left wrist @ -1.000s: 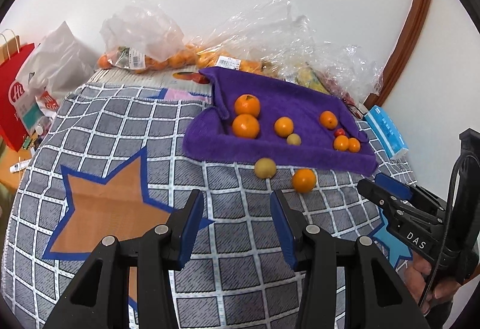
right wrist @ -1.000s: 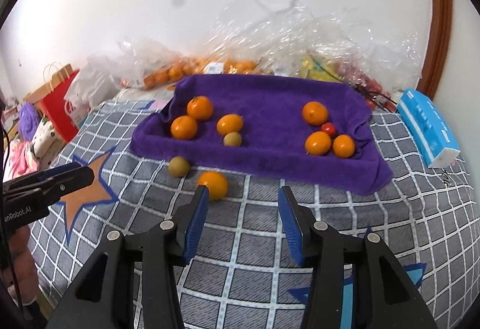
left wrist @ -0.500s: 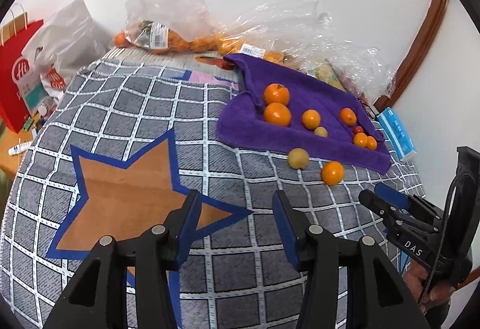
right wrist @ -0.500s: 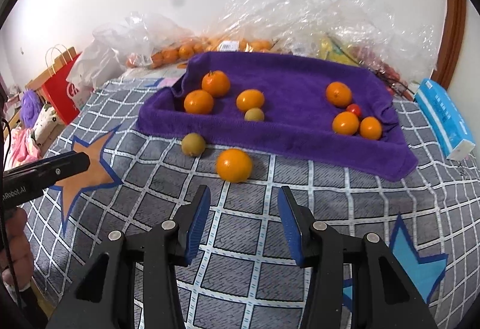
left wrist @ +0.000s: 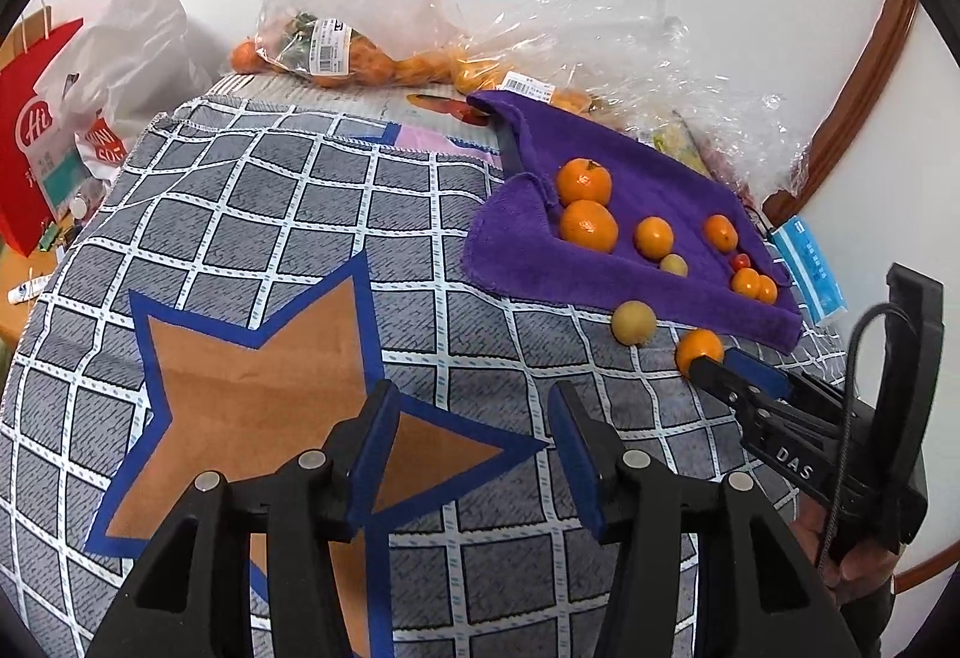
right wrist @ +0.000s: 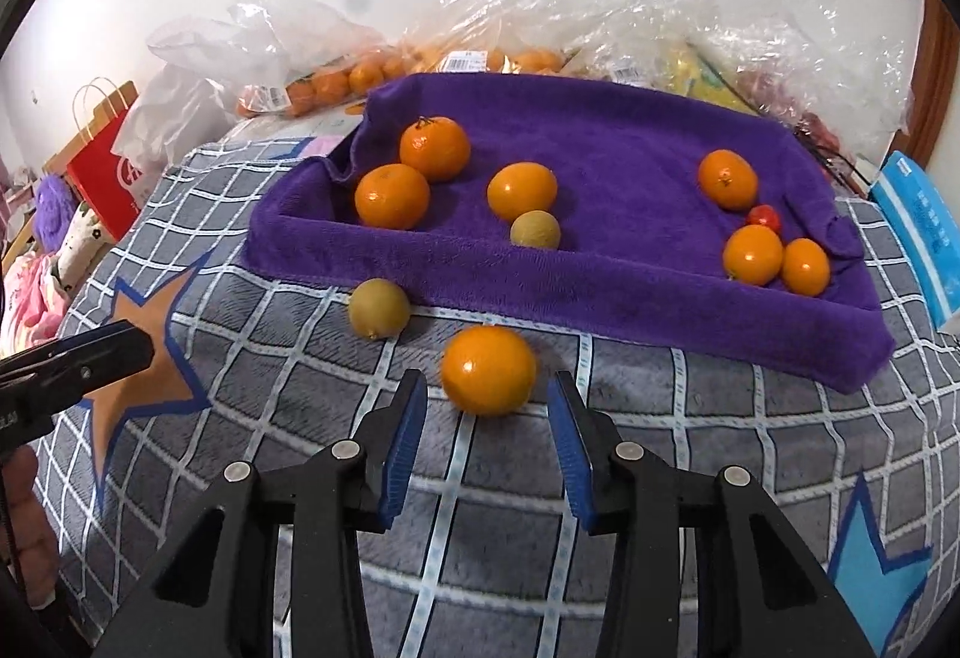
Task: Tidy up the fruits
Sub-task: 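Close the right gripper on a loose tangerine on the bedspread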
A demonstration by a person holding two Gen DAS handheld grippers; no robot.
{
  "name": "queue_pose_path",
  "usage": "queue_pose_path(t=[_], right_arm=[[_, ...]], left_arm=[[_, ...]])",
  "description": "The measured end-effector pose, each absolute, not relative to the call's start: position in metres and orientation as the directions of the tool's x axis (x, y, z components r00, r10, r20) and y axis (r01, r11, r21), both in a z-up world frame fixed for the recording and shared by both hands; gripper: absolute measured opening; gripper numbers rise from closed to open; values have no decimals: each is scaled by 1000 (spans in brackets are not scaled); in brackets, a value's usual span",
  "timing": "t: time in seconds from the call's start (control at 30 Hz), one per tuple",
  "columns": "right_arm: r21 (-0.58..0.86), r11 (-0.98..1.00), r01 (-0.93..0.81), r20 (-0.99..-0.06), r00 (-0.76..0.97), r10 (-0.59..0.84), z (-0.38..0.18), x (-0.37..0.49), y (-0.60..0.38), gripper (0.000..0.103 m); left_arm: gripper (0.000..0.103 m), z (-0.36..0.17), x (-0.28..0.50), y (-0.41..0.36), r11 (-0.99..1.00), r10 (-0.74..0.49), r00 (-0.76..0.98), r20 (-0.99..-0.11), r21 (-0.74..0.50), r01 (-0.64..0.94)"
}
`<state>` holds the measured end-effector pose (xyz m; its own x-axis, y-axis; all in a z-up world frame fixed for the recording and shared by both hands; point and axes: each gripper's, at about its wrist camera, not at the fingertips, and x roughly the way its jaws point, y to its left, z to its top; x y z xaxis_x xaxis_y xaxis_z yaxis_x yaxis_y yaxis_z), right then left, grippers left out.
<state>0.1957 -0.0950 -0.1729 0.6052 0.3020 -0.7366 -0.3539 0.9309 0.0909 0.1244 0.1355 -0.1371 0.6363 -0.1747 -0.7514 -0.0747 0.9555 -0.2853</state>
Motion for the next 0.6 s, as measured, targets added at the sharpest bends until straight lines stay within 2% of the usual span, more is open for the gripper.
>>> queue_pose_path(t=[0.17, 0.6], right_arm=[[102, 928, -358, -736, 600, 313, -179, 206, -92, 37], [79, 929, -360, -703, 641, 308, -167, 184, -117, 37]], left_arm=[[49, -139, 130, 134, 955, -179, 628, -757, -287, -73], [49, -134, 139, 94, 973, -173, 604, -778, -231, -18]])
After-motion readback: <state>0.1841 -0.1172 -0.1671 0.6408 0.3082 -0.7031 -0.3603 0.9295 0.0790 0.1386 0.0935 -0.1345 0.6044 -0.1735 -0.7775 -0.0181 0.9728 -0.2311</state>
